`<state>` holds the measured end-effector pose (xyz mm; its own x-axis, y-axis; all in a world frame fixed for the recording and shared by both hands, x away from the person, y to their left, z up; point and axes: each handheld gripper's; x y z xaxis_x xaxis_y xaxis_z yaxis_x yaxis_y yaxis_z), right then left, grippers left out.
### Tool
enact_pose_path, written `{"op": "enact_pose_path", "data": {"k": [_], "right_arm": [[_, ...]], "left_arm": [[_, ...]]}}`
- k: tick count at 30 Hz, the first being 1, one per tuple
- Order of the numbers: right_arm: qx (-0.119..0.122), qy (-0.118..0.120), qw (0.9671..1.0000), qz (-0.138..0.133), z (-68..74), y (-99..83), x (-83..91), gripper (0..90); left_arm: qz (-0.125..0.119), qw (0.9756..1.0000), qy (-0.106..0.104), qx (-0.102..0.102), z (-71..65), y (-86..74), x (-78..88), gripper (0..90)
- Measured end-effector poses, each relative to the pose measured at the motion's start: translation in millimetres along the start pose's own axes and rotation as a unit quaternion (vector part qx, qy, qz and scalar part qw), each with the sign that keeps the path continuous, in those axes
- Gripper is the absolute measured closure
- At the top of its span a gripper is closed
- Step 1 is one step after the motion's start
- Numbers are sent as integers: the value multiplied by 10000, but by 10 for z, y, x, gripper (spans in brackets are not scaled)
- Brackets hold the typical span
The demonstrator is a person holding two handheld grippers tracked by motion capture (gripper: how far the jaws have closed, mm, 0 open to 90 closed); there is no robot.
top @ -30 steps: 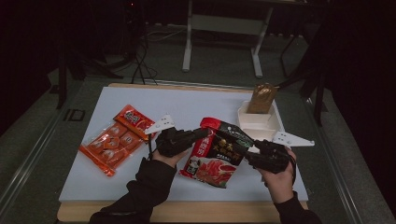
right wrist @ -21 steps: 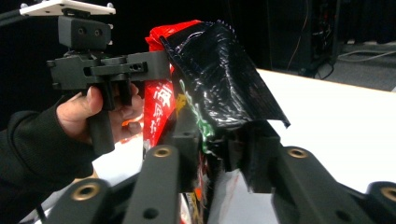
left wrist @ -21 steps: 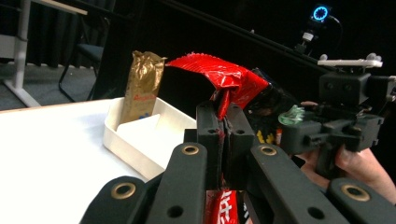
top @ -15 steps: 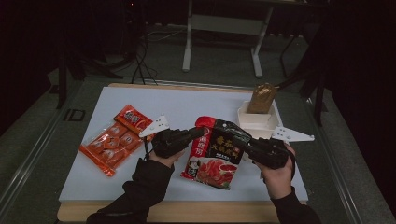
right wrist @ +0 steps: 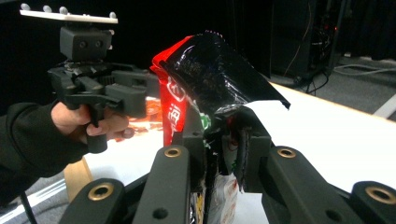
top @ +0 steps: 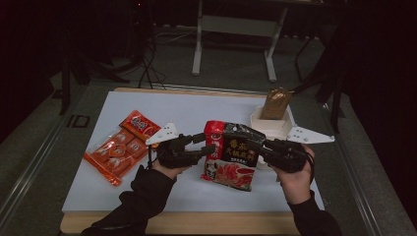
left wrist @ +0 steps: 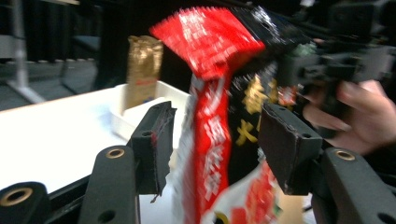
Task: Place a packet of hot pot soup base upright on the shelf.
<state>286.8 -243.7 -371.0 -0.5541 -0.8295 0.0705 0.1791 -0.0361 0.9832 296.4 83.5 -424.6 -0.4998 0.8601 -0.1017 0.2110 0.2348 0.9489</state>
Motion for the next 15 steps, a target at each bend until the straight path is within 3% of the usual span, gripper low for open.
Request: {"op": "enact_pose_path", "data": {"k": [2,3,5,9,11,14,15], "right_arm": [[33,4,10000,-11,-7,24,6,771],[37,-1,10000,-23,-20,47,11,771],[66,-30,10000,-45,-55,102,14,770],[136,-66,9999,-75,-82,151,18,770],[150,-114,9997,-151,-140,215,31,769],[186,-152,9994,-246,-172,261,50,767],[228,-139,9992,-287,-186,286,59,768]], "left_arm": [[53,10000,14,34,7,-4,7,265],[15,9999,-4,147,20,-14,35,265],[26,9999,52,139,22,-22,56,140],[153,9996,210,60,8,-49,128,116],[228,9993,281,63,-10,-70,160,37],[283,9989,361,45,-18,-97,208,13],[420,9982,423,2,-23,-128,251,13]]}}
Point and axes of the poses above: each handheld gripper's, and its own axes: x roughly backward along the jaws, y roughly out of its top, z roughly to its left, and after that the axes turned 13 degrees about -z, right-handed
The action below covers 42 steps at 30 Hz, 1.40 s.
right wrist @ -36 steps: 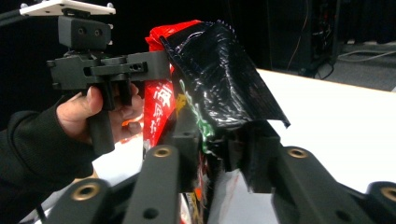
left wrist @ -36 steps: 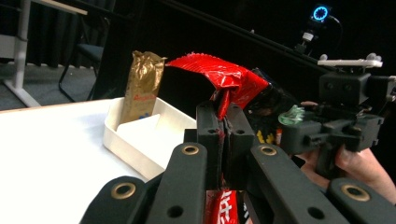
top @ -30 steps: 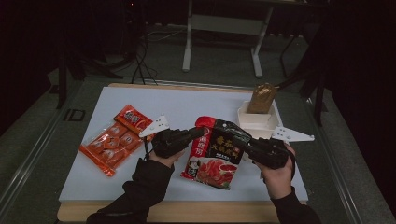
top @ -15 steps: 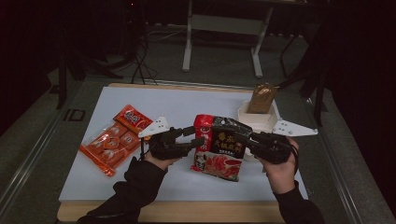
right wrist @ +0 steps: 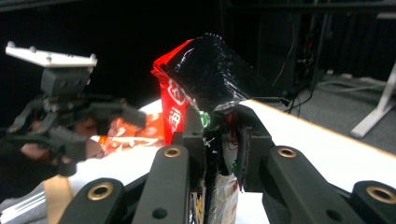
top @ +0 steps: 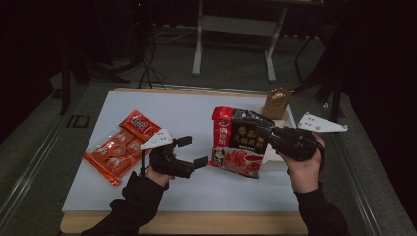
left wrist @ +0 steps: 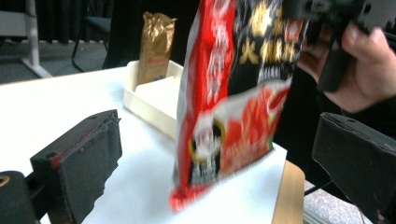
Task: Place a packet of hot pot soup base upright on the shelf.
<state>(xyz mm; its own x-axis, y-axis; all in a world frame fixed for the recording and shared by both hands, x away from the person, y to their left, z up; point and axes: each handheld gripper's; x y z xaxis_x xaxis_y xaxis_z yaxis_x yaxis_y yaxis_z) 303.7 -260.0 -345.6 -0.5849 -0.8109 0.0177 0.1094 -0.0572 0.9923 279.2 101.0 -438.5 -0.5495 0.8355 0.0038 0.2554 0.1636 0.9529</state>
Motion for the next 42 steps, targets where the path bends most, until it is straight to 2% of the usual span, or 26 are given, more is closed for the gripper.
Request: {"op": "enact_pose_path", "data": {"k": [1,5,8,12,17,21,24,29,33,37,42], "right_arm": [[64,-73,9999,-37,-29,53,18,767],[54,-146,9998,-116,-117,126,41,768],[45,-222,9996,-140,-183,152,52,769],[83,-327,9992,-193,-272,168,67,769],[215,-473,9984,-212,-372,204,102,770],[322,-577,9975,-253,-475,255,132,770],[390,-659,9968,-234,-559,298,151,770],[356,-799,9960,-188,-719,338,178,769],[457,-898,9946,-234,-822,339,206,769],[493,-1004,9935,-199,-928,331,218,768],[547,-1229,9904,-323,-1084,296,249,768]], "left_arm": [[41,10000,61,-50,-2,-22,24,13],[229,9995,102,-199,-2,-123,97,14],[281,9989,99,-367,-4,-213,151,14],[322,9983,191,-453,9,-324,232,15],[419,9977,272,-464,37,-453,333,15],[308,9985,307,-326,101,-532,406,15],[267,9982,329,-433,115,-583,440,15],[333,9979,319,-446,102,-666,442,15],[410,9978,297,-428,89,-725,437,15],[477,9972,277,-504,69,-764,435,15],[473,9974,257,-474,74,-779,434,15]]}}
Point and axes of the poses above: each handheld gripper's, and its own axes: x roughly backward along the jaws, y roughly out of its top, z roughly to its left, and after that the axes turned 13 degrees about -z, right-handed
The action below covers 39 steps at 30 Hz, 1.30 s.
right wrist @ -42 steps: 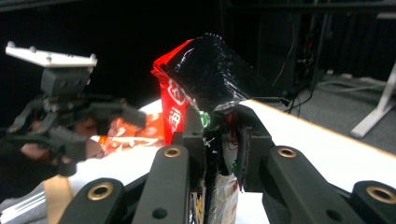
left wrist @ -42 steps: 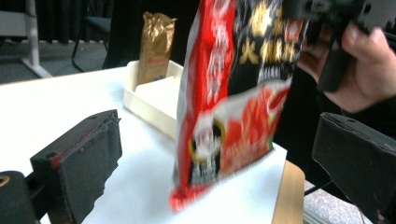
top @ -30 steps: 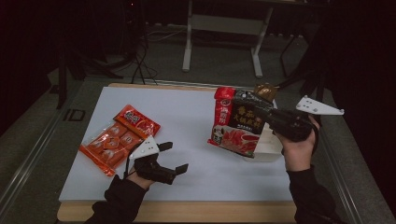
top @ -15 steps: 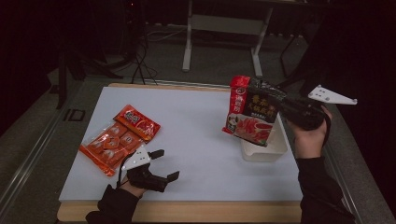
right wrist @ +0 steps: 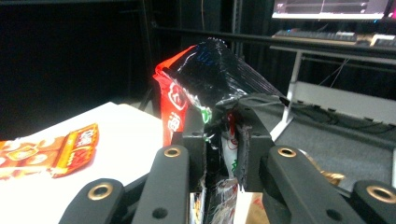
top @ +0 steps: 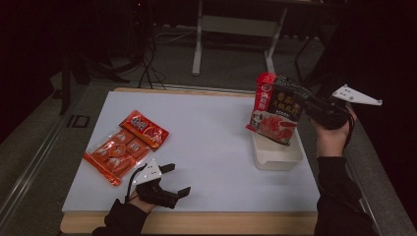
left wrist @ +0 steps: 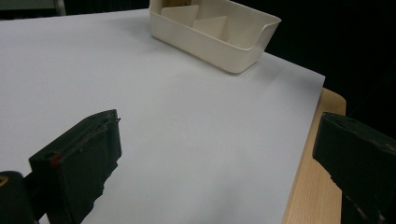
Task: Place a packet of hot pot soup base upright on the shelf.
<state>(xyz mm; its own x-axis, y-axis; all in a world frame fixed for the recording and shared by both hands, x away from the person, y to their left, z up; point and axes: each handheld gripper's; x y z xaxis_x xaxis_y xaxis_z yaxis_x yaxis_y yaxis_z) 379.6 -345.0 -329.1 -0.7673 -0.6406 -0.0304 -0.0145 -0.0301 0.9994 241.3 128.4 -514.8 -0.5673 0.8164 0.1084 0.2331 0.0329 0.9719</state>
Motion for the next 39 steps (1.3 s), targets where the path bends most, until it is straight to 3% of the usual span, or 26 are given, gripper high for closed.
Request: {"op": "enact_pose_path", "data": {"k": [6,9,14,23,31,36,39], "right_arm": [[80,-221,9997,-68,-148,-63,-6,766],[-69,-176,9998,-114,-296,-116,-28,766],[-80,-27,9999,-87,-429,-205,-104,766],[157,48,9999,53,-514,-322,-238,766],[181,65,9995,242,-529,-461,-298,765],[61,99,9997,192,-543,-521,-313,765],[196,64,9994,268,-517,-532,-331,765]], "left_arm": [[13,10000,6,0,6,-12,-4,15],[-1,10000,0,19,-3,-10,-7,15],[-28,10000,-6,50,-14,-12,3,16],[-13,10000,12,84,-3,-30,25,16],[-31,9999,6,147,2,-37,38,16],[-20,9999,-11,166,2,-44,28,16],[-5,9999,-9,145,-2,-44,29,16]]}}
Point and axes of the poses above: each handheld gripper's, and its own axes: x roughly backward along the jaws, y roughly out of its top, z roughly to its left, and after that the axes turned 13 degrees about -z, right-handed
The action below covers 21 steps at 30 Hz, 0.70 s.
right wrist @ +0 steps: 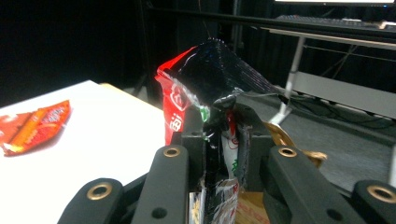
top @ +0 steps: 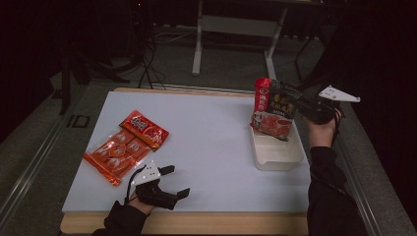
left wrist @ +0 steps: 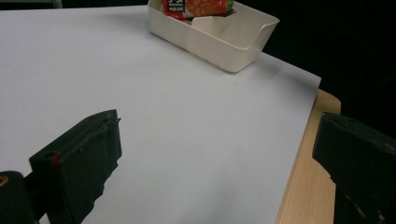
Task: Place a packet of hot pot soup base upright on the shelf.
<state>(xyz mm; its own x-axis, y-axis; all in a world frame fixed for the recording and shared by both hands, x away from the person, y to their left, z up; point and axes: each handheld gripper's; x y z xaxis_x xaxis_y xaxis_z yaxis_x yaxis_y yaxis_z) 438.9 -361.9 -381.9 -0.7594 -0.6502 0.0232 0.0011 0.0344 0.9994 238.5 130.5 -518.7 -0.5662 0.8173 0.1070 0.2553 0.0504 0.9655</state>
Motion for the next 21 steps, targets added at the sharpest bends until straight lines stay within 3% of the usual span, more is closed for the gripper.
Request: {"op": "enact_pose_path", "data": {"k": [3,14,17,21], "right_arm": [[65,-63,10000,18,4,21,17,764],[-144,248,9996,38,40,-64,-79,747],[-120,286,9994,152,51,-113,-105,740],[-272,275,9992,107,37,-154,-92,736]], "left_arm": [[-18,10000,10,26,6,2,3,16],[15,10000,-21,57,5,-9,-7,16],[24,10000,-24,67,9,-11,-3,16],[23,10000,-28,72,14,-12,-3,16]]}}
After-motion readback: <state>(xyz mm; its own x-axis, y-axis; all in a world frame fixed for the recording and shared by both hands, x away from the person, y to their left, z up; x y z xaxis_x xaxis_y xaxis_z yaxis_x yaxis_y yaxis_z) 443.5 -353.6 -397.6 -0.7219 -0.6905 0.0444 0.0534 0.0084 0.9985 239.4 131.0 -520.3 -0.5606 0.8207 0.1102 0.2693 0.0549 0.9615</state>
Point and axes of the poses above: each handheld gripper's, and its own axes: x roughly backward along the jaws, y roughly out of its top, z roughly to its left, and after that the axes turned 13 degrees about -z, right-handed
